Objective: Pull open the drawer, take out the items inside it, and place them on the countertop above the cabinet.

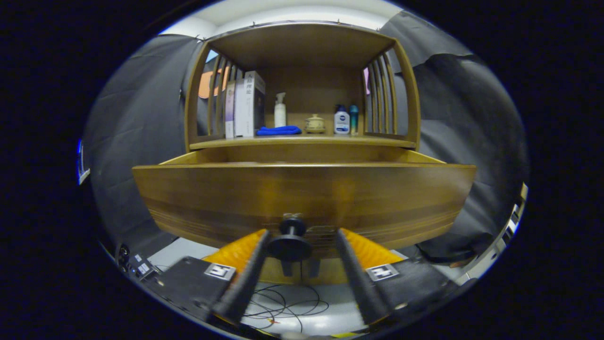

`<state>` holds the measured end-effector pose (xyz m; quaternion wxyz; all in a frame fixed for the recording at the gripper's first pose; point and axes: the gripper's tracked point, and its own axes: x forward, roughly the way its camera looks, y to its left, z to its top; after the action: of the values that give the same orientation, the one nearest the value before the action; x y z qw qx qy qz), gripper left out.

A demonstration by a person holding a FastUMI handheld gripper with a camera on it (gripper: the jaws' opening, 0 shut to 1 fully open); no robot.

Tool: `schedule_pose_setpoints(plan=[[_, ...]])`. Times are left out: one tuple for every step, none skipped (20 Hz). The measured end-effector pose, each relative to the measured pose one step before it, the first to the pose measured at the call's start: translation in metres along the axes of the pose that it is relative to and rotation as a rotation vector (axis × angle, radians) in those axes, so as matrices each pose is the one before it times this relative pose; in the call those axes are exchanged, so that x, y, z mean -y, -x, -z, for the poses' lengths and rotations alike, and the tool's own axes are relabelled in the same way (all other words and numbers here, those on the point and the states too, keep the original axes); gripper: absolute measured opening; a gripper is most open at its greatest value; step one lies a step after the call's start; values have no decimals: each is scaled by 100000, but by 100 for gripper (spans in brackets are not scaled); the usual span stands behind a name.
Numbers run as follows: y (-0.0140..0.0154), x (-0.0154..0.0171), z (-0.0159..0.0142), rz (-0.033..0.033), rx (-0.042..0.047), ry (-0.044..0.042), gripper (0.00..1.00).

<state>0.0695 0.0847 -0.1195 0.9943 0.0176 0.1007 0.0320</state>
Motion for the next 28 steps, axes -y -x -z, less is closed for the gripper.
schedule_pose_setpoints(plan=[[478, -67, -323, -2308, -1135, -1923, 100], [797, -158, -21, -2274, -419, -1346, 100], [489, 96, -499, -1588, 163, 150, 100], [688, 167, -805, -384, 1389, 1124, 100], [667, 641, -949, 2018, 2019, 1895, 100], [678, 595, -1056, 1216, 1982, 1211, 100], [531, 287, -1180, 170, 1591, -178, 100], [404, 311, -1174, 118, 910, -698, 100], [58, 478, -1489, 184, 511, -426, 100], [-36, 729, -1495, 838, 1497, -459, 100], [-284, 812, -1996, 1113, 1653, -128, 100], [-650, 277, -1749, 49, 1647, 417, 100], [-905, 146, -1649, -378, -118, 1138, 100], [-945, 356, -979, 980, -2943, 781, 100], [-1092, 46, -1133, 143, -2757, 509, 100], [-984, -541, -1188, -1070, -3269, -153, 100], [-1160, -605, -942, -2224, -3275, -60, 100], [-1047, -469, -620, -1269, -3389, -784, 100], [-1196, -432, -630, -1206, -3278, -310, 100], [-1208, -464, -269, -588, -3570, 99, 100], [-1264, -254, 25, 258, -4013, 157, 100], [-1100, -241, 128, 856, -4717, 1311, 100], [-1090, -134, 430, 846, -5771, 2493, 100], [-985, -170, 495, 487, -5111, 2582, 100], [-1063, -477, 588, -359, -5672, 1549, 98], [-746, -592, 708, -1318, -6598, 578, 97], [-898, -919, 604, -2694, -5370, -1621, 93], [-869, -820, 891, -2499, -6293, -1441, 88]])
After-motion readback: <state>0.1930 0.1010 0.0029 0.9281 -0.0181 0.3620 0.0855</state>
